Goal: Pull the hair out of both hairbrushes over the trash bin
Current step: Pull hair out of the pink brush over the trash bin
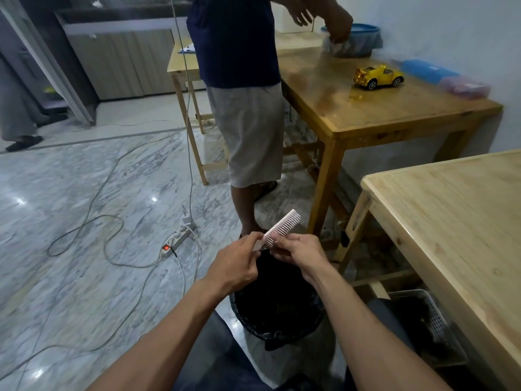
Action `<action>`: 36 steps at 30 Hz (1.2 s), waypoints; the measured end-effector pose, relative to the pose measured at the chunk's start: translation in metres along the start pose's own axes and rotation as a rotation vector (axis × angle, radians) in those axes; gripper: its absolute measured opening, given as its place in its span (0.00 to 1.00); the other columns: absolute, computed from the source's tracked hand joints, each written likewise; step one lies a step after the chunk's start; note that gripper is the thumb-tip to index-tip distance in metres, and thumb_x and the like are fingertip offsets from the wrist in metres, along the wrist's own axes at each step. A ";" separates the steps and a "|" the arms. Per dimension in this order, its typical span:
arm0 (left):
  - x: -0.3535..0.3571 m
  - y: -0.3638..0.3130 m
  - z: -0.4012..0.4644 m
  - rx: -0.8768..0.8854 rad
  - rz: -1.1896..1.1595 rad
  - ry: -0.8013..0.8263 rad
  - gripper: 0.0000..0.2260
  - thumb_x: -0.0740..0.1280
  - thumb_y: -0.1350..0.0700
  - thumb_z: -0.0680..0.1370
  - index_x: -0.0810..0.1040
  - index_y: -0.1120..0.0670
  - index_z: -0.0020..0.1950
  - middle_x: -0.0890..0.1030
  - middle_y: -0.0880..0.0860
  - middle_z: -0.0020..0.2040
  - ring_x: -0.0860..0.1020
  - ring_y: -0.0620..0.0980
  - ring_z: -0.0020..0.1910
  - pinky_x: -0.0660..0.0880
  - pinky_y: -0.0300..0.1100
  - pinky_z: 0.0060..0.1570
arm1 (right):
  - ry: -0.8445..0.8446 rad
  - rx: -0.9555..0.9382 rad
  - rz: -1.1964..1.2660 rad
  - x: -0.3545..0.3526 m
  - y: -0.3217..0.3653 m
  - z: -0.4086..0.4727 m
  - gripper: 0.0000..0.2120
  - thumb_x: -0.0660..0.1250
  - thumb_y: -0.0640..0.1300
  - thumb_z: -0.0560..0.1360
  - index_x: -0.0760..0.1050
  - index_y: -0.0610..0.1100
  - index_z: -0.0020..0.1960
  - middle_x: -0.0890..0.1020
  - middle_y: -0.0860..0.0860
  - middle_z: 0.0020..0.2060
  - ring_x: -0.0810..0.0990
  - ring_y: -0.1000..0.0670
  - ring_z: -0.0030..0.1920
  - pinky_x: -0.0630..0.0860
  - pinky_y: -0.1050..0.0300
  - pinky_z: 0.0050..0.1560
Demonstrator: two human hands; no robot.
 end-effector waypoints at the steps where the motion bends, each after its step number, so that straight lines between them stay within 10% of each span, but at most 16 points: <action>1: 0.002 0.000 0.000 -0.003 -0.019 -0.016 0.14 0.63 0.57 0.80 0.72 0.53 0.66 0.83 0.55 0.54 0.80 0.60 0.48 0.75 0.51 0.42 | -0.051 0.000 0.003 -0.001 -0.001 0.001 0.04 0.74 0.38 0.76 0.85 0.36 0.45 0.87 0.44 0.37 0.84 0.50 0.36 0.83 0.62 0.40; 11: 0.011 0.016 0.010 -0.281 -0.382 0.022 0.10 0.65 0.59 0.80 0.78 0.52 0.60 0.81 0.50 0.40 0.75 0.47 0.31 0.72 0.45 0.35 | -0.252 -0.021 -0.349 -0.021 -0.005 0.008 0.08 0.75 0.39 0.75 0.86 0.43 0.37 0.87 0.49 0.31 0.82 0.51 0.33 0.80 0.56 0.40; 18: 0.002 0.027 0.006 -0.284 0.150 -0.066 0.08 0.60 0.55 0.80 0.71 0.53 0.59 0.78 0.55 0.49 0.78 0.60 0.41 0.77 0.55 0.40 | -0.471 0.048 -0.296 -0.044 -0.004 0.004 0.07 0.74 0.40 0.74 0.88 0.41 0.38 0.88 0.48 0.32 0.83 0.51 0.33 0.83 0.55 0.43; 23: 0.002 0.032 0.005 -0.286 0.072 -0.075 0.08 0.60 0.55 0.81 0.72 0.54 0.58 0.80 0.57 0.47 0.77 0.59 0.39 0.75 0.54 0.38 | -0.173 0.079 -0.691 -0.035 -0.010 0.002 0.13 0.67 0.39 0.75 0.88 0.48 0.53 0.88 0.53 0.51 0.85 0.50 0.55 0.80 0.53 0.60; 26: 0.005 0.026 0.006 -0.265 0.008 -0.081 0.08 0.60 0.55 0.81 0.73 0.56 0.57 0.80 0.58 0.45 0.77 0.59 0.38 0.73 0.53 0.37 | -0.006 0.081 -0.843 -0.022 -0.008 0.005 0.29 0.61 0.34 0.74 0.77 0.52 0.71 0.80 0.50 0.65 0.81 0.45 0.62 0.79 0.57 0.53; 33: 0.001 0.027 0.009 -0.264 -0.033 -0.081 0.10 0.59 0.54 0.81 0.72 0.56 0.60 0.81 0.60 0.45 0.76 0.61 0.39 0.65 0.49 0.36 | -0.219 0.021 -0.995 -0.024 0.003 0.008 0.07 0.72 0.50 0.77 0.88 0.49 0.46 0.88 0.51 0.43 0.85 0.50 0.47 0.82 0.47 0.56; 36: 0.003 0.029 0.008 -0.281 -0.060 -0.074 0.10 0.59 0.54 0.81 0.72 0.56 0.59 0.81 0.60 0.43 0.75 0.61 0.37 0.64 0.49 0.35 | -0.173 -0.001 -1.025 -0.023 0.000 0.011 0.06 0.71 0.45 0.78 0.88 0.48 0.51 0.87 0.49 0.52 0.84 0.48 0.53 0.81 0.49 0.60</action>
Point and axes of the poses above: each hand's wrist, its own z-axis towards the middle knuckle, its own x-axis out of the palm, y = z × x, the point moved 3 cm from there along z, towards the middle knuckle
